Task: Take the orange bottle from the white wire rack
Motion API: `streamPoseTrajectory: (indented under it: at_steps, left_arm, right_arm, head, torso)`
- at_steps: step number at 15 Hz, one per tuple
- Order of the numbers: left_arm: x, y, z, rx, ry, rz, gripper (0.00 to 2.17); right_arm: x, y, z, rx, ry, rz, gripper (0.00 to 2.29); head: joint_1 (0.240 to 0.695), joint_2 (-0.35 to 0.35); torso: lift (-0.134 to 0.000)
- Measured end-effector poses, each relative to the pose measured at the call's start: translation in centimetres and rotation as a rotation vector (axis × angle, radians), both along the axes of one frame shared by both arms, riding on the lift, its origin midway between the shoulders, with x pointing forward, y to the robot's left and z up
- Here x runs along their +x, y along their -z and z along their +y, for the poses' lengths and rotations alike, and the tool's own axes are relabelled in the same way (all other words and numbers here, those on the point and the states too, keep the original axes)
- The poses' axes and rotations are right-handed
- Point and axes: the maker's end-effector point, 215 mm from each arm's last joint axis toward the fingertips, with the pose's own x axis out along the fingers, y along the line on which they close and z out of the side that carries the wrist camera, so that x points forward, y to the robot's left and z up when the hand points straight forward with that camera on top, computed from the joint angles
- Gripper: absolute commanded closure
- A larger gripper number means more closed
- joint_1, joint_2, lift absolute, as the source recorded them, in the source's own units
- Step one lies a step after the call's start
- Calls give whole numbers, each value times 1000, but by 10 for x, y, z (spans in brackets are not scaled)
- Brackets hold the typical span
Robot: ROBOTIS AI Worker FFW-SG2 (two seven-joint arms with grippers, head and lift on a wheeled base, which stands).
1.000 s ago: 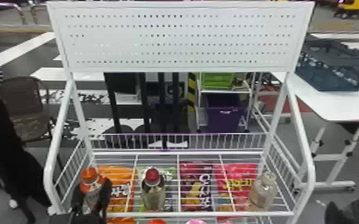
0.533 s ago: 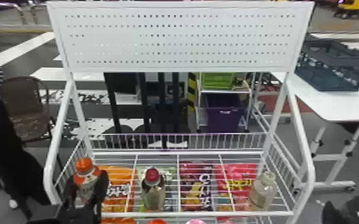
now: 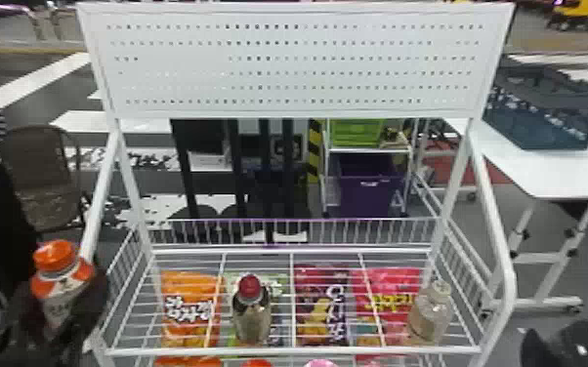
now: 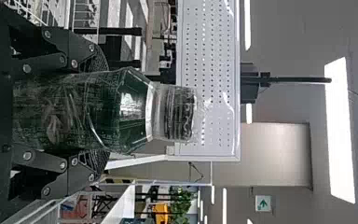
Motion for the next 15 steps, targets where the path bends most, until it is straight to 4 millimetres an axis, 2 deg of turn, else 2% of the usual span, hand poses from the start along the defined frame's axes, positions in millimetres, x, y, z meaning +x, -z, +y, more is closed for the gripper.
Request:
streamPoseTrajectory:
  at_steps: [3,7,15]
  left_arm:
    - [-14,-14,17,0,17,-6,2145]
    - [-17,-26,35,-7,18,-19,2145]
    - [-10,-22,48,-3,-12,2,2145]
  right_arm:
    - [2,0,1,1,-1,-1,1018]
    - [4,1,2,3,-3,3,1018]
    - [6,1,2,4,-4,9,1018]
  head:
    - [499,0]
    - [499,0]
    - [499,0]
  torso:
    - [0]
    - [0]
    - [0]
